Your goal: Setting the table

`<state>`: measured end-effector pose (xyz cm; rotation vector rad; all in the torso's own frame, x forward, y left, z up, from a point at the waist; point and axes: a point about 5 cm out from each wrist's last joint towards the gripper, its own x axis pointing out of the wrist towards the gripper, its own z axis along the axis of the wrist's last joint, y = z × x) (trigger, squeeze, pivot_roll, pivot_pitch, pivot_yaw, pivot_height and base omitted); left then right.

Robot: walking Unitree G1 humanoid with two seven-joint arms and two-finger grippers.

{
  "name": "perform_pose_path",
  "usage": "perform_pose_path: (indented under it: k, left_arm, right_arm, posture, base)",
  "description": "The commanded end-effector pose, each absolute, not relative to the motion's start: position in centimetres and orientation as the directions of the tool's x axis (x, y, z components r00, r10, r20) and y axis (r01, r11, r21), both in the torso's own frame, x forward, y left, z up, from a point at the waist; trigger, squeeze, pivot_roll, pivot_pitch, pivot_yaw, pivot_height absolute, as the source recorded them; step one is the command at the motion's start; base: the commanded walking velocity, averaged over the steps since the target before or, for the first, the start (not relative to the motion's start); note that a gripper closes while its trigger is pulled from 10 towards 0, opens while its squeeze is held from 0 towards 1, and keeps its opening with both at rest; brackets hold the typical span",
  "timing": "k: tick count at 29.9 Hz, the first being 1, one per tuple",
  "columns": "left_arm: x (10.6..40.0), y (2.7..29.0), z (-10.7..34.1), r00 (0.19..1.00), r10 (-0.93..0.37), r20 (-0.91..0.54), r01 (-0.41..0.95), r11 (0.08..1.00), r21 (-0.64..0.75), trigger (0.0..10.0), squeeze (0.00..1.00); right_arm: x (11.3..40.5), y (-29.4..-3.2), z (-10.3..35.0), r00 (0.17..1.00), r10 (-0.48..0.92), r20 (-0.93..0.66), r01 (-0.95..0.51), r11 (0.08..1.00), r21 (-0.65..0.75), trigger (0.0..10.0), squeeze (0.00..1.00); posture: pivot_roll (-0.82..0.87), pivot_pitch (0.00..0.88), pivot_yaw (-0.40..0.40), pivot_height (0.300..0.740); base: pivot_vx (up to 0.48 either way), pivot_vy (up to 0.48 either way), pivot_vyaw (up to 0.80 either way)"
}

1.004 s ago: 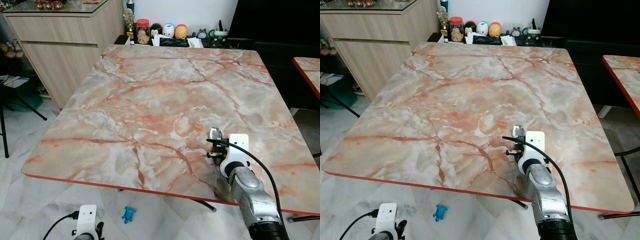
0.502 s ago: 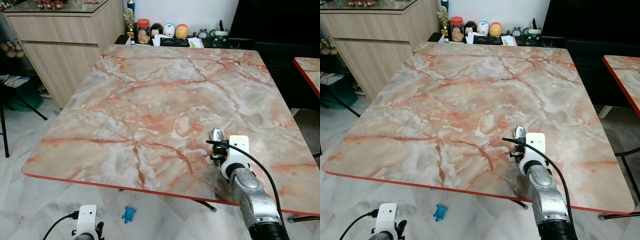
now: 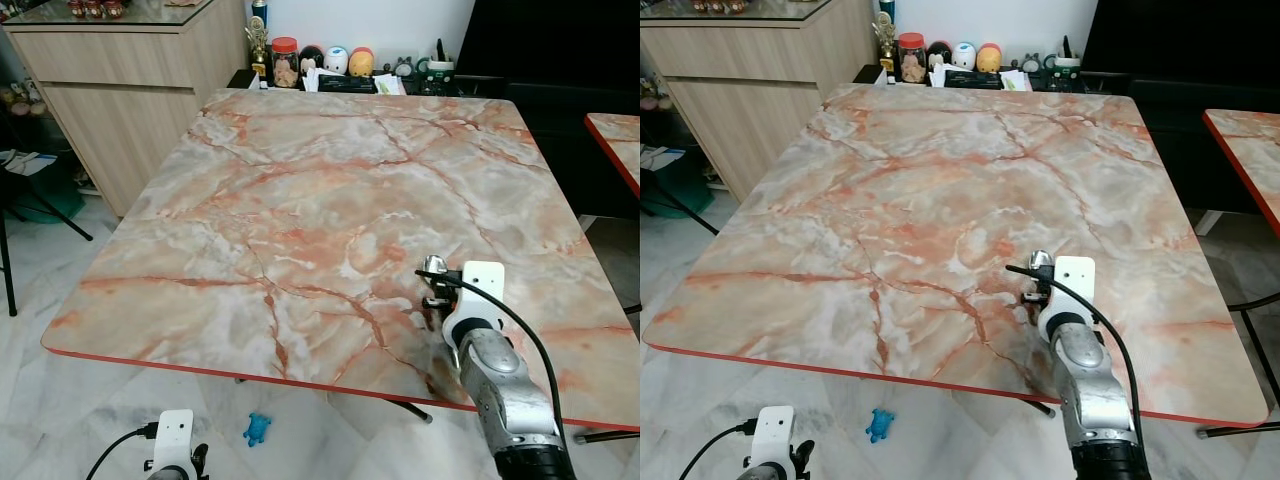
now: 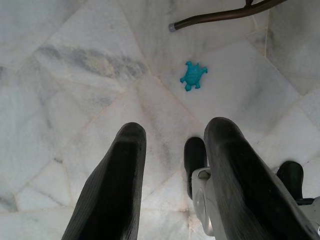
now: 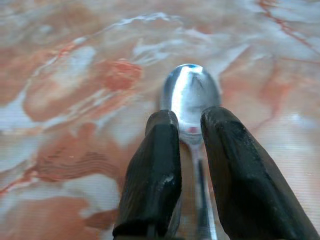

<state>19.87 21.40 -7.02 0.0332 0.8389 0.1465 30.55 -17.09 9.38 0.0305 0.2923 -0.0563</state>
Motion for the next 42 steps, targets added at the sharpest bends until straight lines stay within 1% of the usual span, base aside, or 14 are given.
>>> perform_pose_path:
  k: [1,10,11,12,13,15,20,21,22,42]
  left_arm:
    - [19.3,21.5,-7.3,0.635,0.145,-0.759,-0.128,0.988,0.082,10.0,0.00]
    - [19.3,21.3,-7.4,0.635,0.145,-0.759,-0.130,0.988,0.080,10.0,0.00]
    - [19.3,21.3,-7.4,0.635,0.145,-0.759,-0.131,0.988,0.080,10.0,0.00]
    - [19.3,21.3,-7.4,0.635,0.145,-0.759,-0.131,0.988,0.080,10.0,0.00]
    - [19.3,21.3,-7.4,0.635,0.146,-0.759,-0.132,0.988,0.080,10.0,0.00]
    - [19.3,21.3,-7.4,0.635,0.146,-0.759,-0.132,0.988,0.080,10.0,0.00]
    - [19.3,21.3,-7.4,0.636,0.146,-0.758,-0.131,0.988,0.080,10.0,0.00]
    - [19.3,21.3,-7.4,0.636,0.146,-0.758,-0.132,0.988,0.080,10.0,0.00]
    - [19.3,21.3,-7.4,0.636,0.146,-0.758,-0.132,0.988,0.080,10.0,0.00]
    - [19.2,21.3,-7.5,0.633,0.147,-0.760,-0.135,0.988,0.079,10.0,0.00]
  right_arm:
    - [30.4,-17.0,9.4,0.953,-0.053,-0.297,0.067,0.997,0.035,10.0,0.00]
    - [30.3,-17.0,8.7,0.938,-0.059,-0.342,0.092,0.993,0.080,10.0,0.00]
    - [30.3,-17.0,8.8,0.939,-0.060,-0.340,0.092,0.993,0.080,10.0,0.29]
    - [30.3,-17.0,8.8,0.939,-0.060,-0.338,0.092,0.993,0.079,10.0,0.55]
    - [30.3,-17.0,9.0,0.940,-0.060,-0.335,0.092,0.992,0.081,10.0,0.99]
    - [30.3,-17.0,9.0,0.941,-0.060,-0.332,0.093,0.992,0.082,10.0,1.00]
    - [29.9,-17.3,9.0,0.939,-0.084,-0.333,0.114,0.991,0.070,10.0,0.99]
    - [29.9,-17.4,9.0,0.938,-0.091,-0.335,0.122,0.990,0.071,10.0,0.22]
    - [29.9,-17.5,9.0,0.937,-0.094,-0.335,0.124,0.990,0.069,10.0,0.00]
    - [30.3,-17.8,8.2,0.935,-0.066,-0.349,0.102,0.991,0.085,10.0,0.00]
  posture:
    - [0.00,0.063,-0.007,0.740]
    - [0.00,0.065,-0.012,0.740]
    - [0.00,0.065,-0.012,0.740]
    - [0.00,0.065,-0.012,0.740]
    - [0.00,0.065,-0.012,0.740]
    - [0.00,0.065,-0.012,0.740]
    - [0.00,0.066,-0.010,0.740]
    - [0.00,0.066,-0.009,0.740]
    - [0.00,0.066,-0.009,0.740]
    - [0.00,0.067,-0.013,0.740]
  base:
    - [0.000,0.000,0.00]
    - [0.000,0.000,0.00]
    - [0.000,0.000,0.00]
    - [0.000,0.000,0.00]
    - [0.000,0.000,0.00]
    - [0.000,0.000,0.00]
    - [0.000,0.000,0.00]
    - [0.000,0.000,0.00]
    - [0.000,0.000,0.00]
    - [0.000,0.000,0.00]
